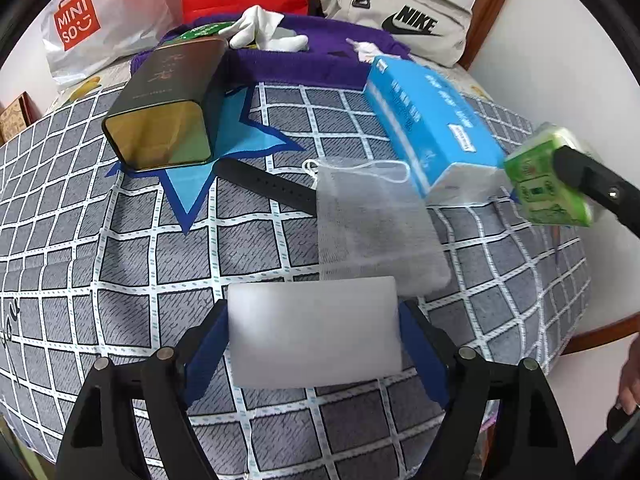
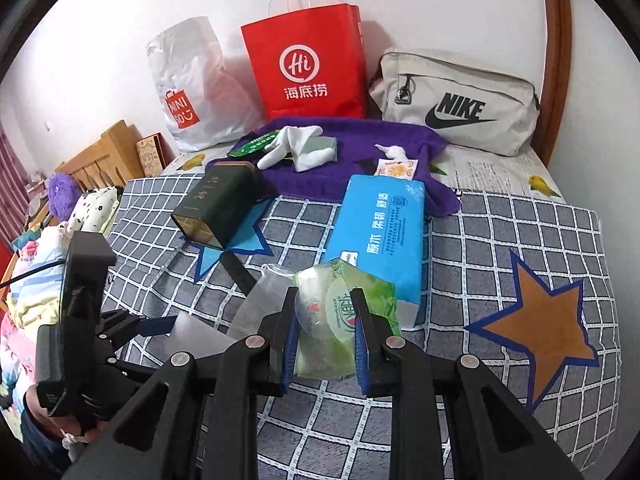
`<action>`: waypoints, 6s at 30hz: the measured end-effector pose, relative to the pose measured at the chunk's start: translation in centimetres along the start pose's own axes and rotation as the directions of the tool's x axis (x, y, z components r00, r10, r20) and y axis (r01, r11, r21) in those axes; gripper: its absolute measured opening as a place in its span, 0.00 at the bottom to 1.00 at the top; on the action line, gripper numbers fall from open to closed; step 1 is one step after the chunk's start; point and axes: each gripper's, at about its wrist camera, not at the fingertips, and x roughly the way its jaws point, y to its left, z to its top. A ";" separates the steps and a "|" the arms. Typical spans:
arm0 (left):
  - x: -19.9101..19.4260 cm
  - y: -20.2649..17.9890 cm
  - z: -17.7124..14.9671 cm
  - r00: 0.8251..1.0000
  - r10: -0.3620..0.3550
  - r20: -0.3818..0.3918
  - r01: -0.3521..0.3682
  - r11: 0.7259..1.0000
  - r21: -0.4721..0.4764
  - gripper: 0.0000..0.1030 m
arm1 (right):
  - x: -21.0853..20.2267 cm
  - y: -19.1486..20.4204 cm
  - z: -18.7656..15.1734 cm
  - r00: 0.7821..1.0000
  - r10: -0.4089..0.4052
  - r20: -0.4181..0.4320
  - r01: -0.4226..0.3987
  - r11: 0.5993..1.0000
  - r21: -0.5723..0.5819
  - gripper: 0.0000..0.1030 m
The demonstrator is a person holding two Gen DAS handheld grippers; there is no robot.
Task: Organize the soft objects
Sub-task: 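Grasp the white sponge block with the left tool while the right tool holds the wipes pack, then carry the wipes pack in the right tool while the left tool carries the sponge over the towel, then open the right tool to drop the wipes pack while the left tool releases the sponge onto the towel, then move the right tool to the clear plastic cup and grasp it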
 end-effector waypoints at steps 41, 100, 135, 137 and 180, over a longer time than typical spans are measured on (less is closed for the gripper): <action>-6.2 5.1 11.9 0.955 0.158 0.252 -0.164 0.987 0.001 0.77 | 2.6 -1.3 7.3 0.999 -0.005 0.050 0.005 1.000 -0.015 0.23; 2.6 9.1 25.4 0.967 0.177 0.186 -0.181 0.983 0.006 0.77 | 21.7 -3.3 19.2 0.988 -0.002 -0.155 -0.007 0.998 -0.055 0.50; 7.7 -0.7 28.4 0.973 0.158 0.167 -0.192 0.957 0.217 0.78 | 13.3 -9.9 15.4 0.983 -0.180 -0.031 0.182 0.981 0.062 0.50; 8.1 -0.9 28.6 0.971 0.172 0.164 -0.206 0.953 0.221 0.78 | 13.4 -10.0 15.4 0.983 -0.181 -0.032 0.183 0.981 0.065 0.50; -3.8 0.8 19.3 0.954 0.177 0.241 -0.216 0.966 0.145 0.93 | 4.0 -2.3 7.6 0.994 -0.089 -0.063 0.091 0.995 0.042 0.50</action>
